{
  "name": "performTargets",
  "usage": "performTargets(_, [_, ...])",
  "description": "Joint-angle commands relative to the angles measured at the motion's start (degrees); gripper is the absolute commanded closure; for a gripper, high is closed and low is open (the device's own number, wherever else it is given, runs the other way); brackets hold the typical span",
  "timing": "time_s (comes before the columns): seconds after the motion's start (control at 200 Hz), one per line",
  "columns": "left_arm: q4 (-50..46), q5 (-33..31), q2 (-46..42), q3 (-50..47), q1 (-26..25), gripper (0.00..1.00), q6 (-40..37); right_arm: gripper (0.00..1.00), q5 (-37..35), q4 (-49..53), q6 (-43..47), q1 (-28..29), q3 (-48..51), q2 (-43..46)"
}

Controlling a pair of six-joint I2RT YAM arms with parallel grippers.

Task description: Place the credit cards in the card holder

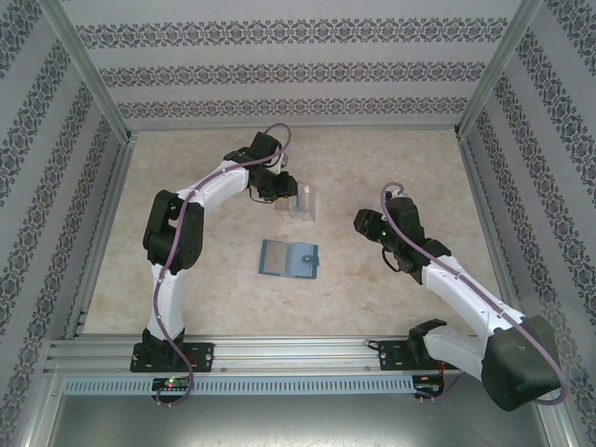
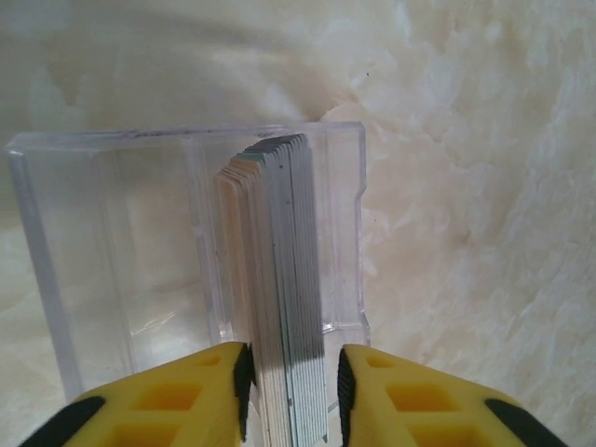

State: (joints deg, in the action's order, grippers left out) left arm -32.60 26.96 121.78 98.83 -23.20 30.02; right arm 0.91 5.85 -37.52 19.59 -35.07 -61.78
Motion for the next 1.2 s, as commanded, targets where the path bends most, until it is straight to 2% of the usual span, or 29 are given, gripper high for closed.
performTargets(0.0, [0.19,0.29,-1.9,1.09,-0.54,0.79,-0.22,0.51,0.95,-0.11,-0.43,-0.82,0.4,-0.19])
performTargets(0.25, [-0.7,-0.91,-2.4,0.82,-0.54,0.91,-0.73,0.51,1.09,-0.3,-0.78,-0.85,0.95,0.25])
performTargets(0.395, [-1.11,-1.21,-2.75,0.93,-0.54,0.92,-1.04,0.51,1.5,-0.26,-0.85,-0.8,0.65,-0.02])
performTargets(0.619, [-2.0,-3.58,-4.69,0.41,-0.53,1.0,-1.71,0.51,1.23,-0.38,-0.87,-0.87,0.81,-0.17])
performTargets(0.794, [-3.28,-5.99,-7.23,-0.2,-0.58,1.0,-2.72,0.51,1.95,-0.18,-1.19,-0.86,0.22,-0.54])
performTargets(0.999, [-5.05,-9.37,-12.72,-3.01,-0.55,1.0,-4.89,0.52,8.88,-1.25,-1.42,-0.84,-2.02,-1.4])
performTargets(1.194, [-4.53,-8.84,-20.26,-7.87,-0.36,1.0,-6.27,0.53,20.59,-10.02,-2.13,-0.82,-2.81,-3.04])
